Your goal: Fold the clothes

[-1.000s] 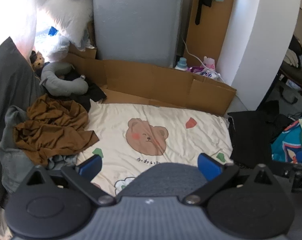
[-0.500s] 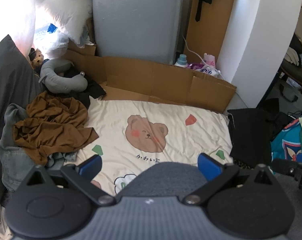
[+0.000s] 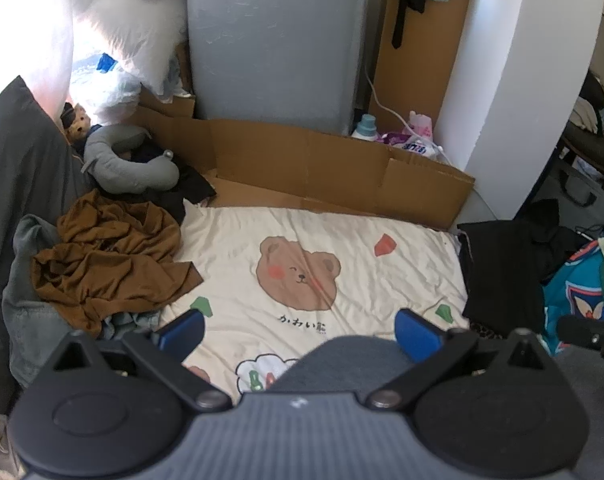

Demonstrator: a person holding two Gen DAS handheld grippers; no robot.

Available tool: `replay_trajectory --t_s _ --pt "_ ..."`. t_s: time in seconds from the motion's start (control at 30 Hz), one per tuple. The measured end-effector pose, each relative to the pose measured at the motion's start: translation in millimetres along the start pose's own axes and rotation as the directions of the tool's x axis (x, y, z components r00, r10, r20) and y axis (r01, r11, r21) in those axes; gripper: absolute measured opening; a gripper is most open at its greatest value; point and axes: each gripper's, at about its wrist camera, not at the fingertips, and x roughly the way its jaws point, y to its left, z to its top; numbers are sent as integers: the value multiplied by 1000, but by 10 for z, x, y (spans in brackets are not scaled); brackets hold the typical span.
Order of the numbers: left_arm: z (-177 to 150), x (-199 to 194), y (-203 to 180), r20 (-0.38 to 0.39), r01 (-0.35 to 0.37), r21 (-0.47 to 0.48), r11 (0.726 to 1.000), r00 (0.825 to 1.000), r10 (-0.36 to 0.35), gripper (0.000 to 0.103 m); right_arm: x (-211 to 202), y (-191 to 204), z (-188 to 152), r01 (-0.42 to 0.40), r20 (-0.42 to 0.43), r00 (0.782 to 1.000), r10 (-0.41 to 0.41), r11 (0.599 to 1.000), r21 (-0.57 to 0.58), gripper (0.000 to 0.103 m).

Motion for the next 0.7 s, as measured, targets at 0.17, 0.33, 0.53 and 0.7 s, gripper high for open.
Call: replay_trajectory --t_s 0.17,0.33,0.53,0.7 --pt "68 -41 141 14 -6 -24 1000 1000 7 102 -77 39 47 -11 18 1000 11 1000 1 103" --pt "113 -93 315 26 -20 -41 999 999 21 102 -84 87 53 -29 30 999 29 999 -14 103" --pt "157 -150 659 57 -66 -95 993 996 72 102 -90 116 68 -52 55 997 53 999 -14 103" --pt "198 -221 1059 90 -107 -152 983 989 121 102 -47 126 96 -75 105 992 76 997 -12 103"
